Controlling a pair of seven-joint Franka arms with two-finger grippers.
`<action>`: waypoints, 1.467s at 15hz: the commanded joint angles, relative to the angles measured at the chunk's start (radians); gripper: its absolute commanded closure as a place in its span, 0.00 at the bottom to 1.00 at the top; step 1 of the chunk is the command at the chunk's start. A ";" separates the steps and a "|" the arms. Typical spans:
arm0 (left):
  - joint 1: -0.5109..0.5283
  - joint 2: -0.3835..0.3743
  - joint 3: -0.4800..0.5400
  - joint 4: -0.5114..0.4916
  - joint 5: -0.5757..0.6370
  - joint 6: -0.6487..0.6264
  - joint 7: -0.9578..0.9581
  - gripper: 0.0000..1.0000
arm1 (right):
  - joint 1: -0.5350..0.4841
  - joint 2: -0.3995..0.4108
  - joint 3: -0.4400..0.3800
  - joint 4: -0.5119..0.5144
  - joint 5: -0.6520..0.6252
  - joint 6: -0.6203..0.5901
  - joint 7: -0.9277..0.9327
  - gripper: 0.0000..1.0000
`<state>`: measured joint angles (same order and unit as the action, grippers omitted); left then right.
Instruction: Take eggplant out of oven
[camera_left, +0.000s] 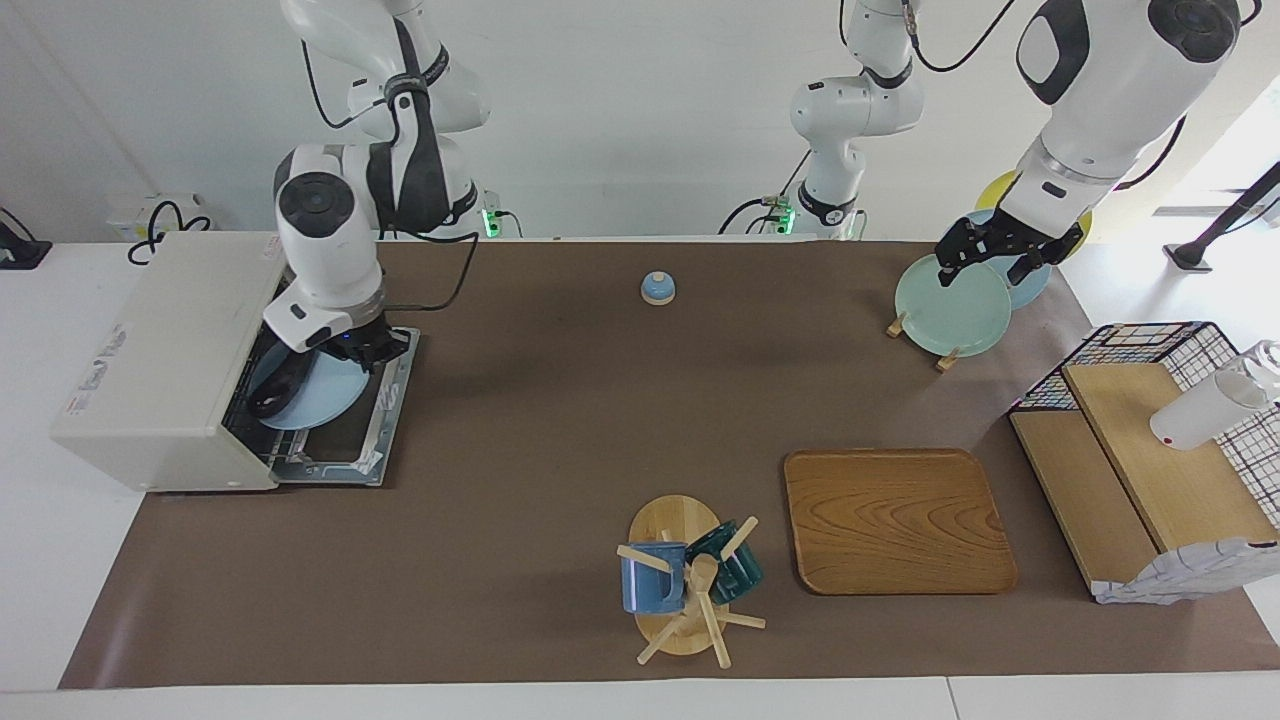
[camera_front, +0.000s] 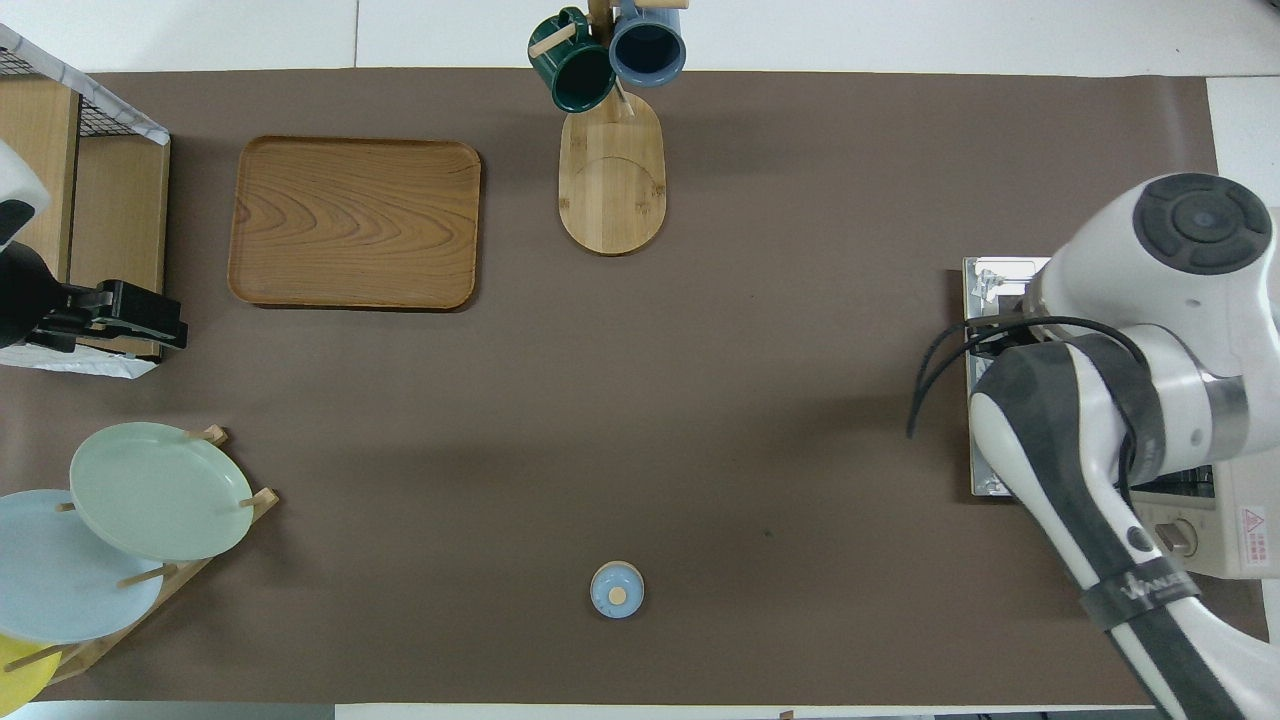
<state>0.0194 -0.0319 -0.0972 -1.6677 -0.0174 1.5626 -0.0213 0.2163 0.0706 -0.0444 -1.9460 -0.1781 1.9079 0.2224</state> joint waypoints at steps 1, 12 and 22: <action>0.005 -0.023 0.001 -0.018 0.010 0.016 -0.006 0.00 | 0.113 0.076 0.008 0.113 0.086 -0.012 0.131 1.00; 0.019 -0.023 0.001 -0.024 0.008 0.027 -0.005 0.00 | 0.500 0.495 0.046 0.539 0.104 0.057 0.713 1.00; 0.019 -0.034 0.001 -0.056 0.005 0.063 -0.005 0.00 | 0.414 0.450 0.049 0.496 0.235 0.202 0.657 0.37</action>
<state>0.0319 -0.0324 -0.0915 -1.6761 -0.0174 1.5923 -0.0221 0.6746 0.5742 -0.0011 -1.4415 0.0377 2.1462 0.9380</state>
